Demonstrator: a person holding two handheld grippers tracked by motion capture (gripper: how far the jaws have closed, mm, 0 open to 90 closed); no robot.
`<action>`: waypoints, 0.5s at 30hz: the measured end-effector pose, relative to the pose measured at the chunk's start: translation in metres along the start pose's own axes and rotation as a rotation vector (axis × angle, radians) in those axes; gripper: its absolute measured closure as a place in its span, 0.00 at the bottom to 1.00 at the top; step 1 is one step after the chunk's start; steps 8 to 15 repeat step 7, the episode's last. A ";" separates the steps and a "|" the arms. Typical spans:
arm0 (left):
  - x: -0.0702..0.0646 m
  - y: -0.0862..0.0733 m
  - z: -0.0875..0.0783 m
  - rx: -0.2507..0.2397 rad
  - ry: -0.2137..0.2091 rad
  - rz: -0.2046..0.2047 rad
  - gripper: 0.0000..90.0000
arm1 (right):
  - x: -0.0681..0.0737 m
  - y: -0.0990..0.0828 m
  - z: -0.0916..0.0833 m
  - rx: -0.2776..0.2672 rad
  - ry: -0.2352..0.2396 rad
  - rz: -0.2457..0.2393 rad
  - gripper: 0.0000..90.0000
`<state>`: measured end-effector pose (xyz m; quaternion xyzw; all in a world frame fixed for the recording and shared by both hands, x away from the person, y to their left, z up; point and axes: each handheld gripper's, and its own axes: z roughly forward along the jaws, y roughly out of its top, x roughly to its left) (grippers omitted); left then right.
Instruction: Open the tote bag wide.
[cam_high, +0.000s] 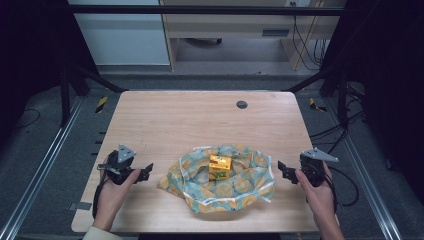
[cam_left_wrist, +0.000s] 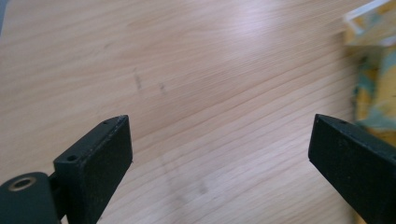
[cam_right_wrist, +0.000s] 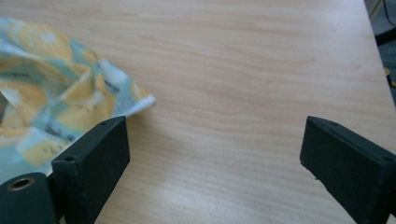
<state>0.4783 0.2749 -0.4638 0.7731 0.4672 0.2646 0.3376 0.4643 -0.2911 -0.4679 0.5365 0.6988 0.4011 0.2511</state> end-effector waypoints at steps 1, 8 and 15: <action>0.005 -0.002 0.001 0.008 0.001 -0.022 0.07 | -0.001 -0.003 0.001 0.011 -0.002 0.005 0.10; 0.017 -0.009 0.000 0.015 0.008 -0.075 0.07 | -0.001 -0.015 0.005 0.062 -0.043 -0.022 0.13; 0.017 -0.009 0.000 0.015 0.008 -0.075 0.07 | -0.001 -0.015 0.005 0.062 -0.043 -0.022 0.13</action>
